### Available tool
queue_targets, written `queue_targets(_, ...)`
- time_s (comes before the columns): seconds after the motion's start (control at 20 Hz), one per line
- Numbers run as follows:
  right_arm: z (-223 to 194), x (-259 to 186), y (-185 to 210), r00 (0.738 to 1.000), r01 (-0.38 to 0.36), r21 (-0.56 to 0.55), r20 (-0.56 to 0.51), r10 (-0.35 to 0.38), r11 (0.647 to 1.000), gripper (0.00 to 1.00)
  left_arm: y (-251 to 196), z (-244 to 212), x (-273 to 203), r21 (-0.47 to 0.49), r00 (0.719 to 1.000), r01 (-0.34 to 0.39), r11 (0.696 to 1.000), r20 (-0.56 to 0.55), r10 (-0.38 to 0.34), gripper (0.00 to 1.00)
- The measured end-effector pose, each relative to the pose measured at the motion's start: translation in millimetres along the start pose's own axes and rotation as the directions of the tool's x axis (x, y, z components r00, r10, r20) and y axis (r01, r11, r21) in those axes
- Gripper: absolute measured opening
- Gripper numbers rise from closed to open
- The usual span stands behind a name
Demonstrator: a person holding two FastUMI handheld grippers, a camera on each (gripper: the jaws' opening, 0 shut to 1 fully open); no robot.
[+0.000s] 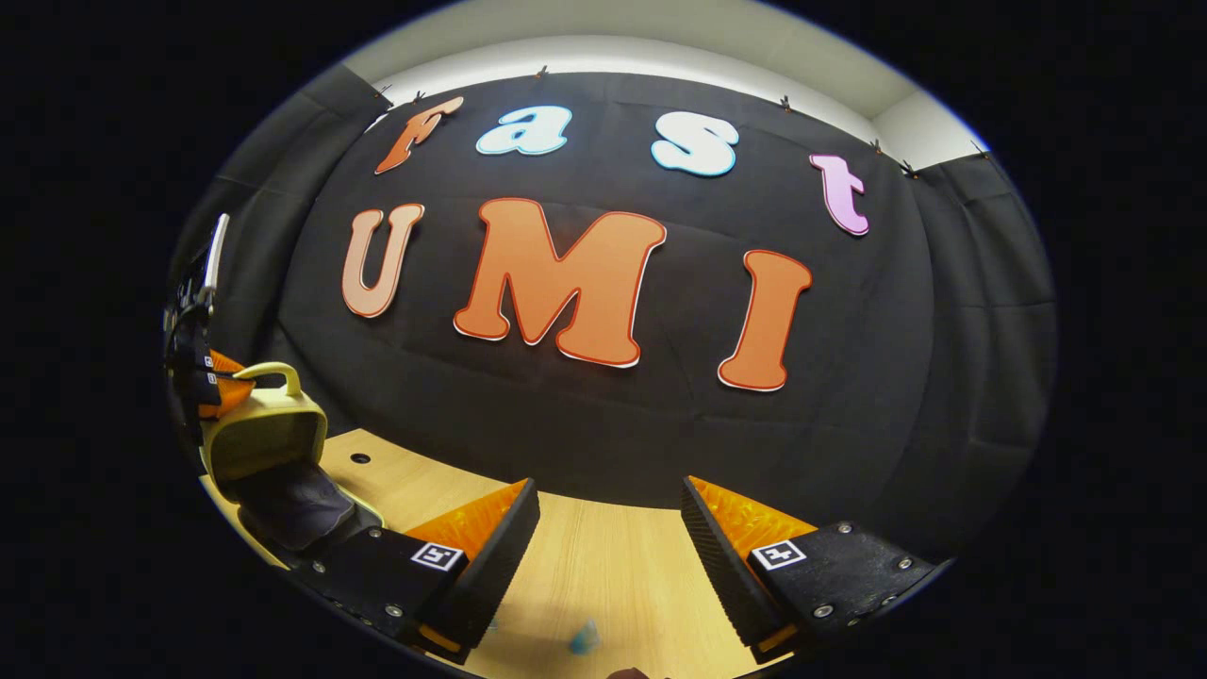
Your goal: First open the suitcase, pack the skin care products into it, and then close the suitcase.
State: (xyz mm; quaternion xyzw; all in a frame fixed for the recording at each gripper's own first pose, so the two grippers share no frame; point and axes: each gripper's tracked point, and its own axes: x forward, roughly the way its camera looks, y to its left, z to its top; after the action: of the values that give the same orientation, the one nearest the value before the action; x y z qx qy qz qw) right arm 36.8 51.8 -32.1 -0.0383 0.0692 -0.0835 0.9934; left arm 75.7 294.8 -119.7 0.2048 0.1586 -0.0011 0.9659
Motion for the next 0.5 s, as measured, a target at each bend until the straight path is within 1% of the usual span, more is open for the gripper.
queue_targets(0.2, 4, 5, 20, 1.0, 0.001, 0.025, -0.017, -0.001, 1.0, 0.95, 50, -30, 3, -0.087, 0.996, -0.084, 0.993, -0.013, 0.083, 0.01)
queue_targets(0.3, 6, 8, 30, 1.0, 0.007, 0.033, -0.022, -0.007, 0.999, 0.95, 76, -46, 11, -0.108, 0.993, -0.118, 0.987, -0.027, 0.116, 0.01)
queue_targets(0.4, 5, 8, 41, 0.999, 0.009, 0.032, -0.031, -0.008, 0.999, 0.95, 93, -63, 20, -0.129, 0.989, -0.142, 0.981, -0.067, 0.134, 0.01)
queue_targets(0.5, 4, 9, 51, 0.999, 0.011, 0.025, -0.04, -0.01, 1.0, 0.95, 110, -76, 25, -0.187, 0.986, -0.156, 0.97, -0.089, 0.141, 0.01)
